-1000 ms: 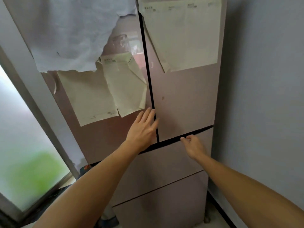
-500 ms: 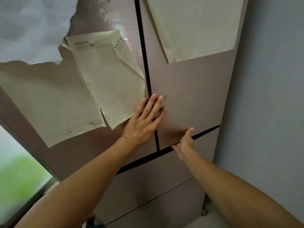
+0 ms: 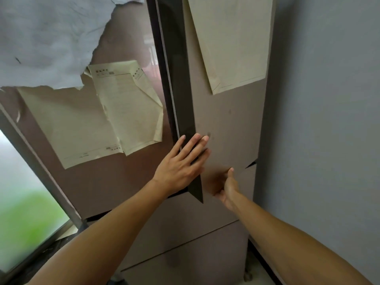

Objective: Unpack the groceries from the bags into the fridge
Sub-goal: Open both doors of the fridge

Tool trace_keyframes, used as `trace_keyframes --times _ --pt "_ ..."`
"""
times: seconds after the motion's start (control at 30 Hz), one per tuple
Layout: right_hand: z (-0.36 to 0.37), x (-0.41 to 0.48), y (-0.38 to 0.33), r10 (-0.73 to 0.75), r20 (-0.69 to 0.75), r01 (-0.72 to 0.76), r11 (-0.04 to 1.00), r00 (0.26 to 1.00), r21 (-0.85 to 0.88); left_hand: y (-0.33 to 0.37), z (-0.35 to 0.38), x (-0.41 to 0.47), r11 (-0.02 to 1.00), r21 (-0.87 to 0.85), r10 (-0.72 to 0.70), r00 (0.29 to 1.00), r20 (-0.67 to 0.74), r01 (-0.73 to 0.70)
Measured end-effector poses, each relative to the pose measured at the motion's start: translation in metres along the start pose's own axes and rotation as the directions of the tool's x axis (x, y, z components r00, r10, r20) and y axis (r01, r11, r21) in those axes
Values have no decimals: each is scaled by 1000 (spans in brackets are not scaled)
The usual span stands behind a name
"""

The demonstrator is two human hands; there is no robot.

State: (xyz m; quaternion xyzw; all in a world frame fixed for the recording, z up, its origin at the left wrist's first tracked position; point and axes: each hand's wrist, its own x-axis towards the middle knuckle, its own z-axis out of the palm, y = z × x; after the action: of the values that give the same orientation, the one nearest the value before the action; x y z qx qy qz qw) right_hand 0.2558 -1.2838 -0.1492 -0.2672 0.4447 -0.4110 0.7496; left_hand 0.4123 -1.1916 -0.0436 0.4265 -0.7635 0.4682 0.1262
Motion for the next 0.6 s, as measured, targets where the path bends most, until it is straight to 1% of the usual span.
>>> trace_keyframes --times 0.07,0.17,0.23,0.3,0.4,0.47,0.53,0.6 --pt "-21 -20 -8 -2 38 5 996 999 -84 23 -16 13 1000 8 5 1000 16 -5" --pt "-55 -49 -23 -47 88 66 971 995 -229 62 -43 31 1000 -17 -15 999 29 16" --pt "-77 -64 -32 -78 121 113 941 990 -320 84 -61 37 995 -55 -75 995 72 79" --pt "-99 -82 -41 -128 128 170 898 983 -406 100 -80 43 977 -63 -196 975 102 203" --pt "-129 -100 -52 -253 43 237 817 967 -525 111 -100 54 902 -111 -407 908 101 417" --pt "-146 -117 -63 -379 18 323 762 925 -561 112 -107 67 843 -140 -508 854 108 519" --pt "-159 -138 -79 -494 37 418 691 869 -590 109 -110 87 781 -182 -592 801 93 598" --pt "-170 -158 -97 -573 97 502 609 814 -614 104 -113 112 720 -233 -661 748 55 653"
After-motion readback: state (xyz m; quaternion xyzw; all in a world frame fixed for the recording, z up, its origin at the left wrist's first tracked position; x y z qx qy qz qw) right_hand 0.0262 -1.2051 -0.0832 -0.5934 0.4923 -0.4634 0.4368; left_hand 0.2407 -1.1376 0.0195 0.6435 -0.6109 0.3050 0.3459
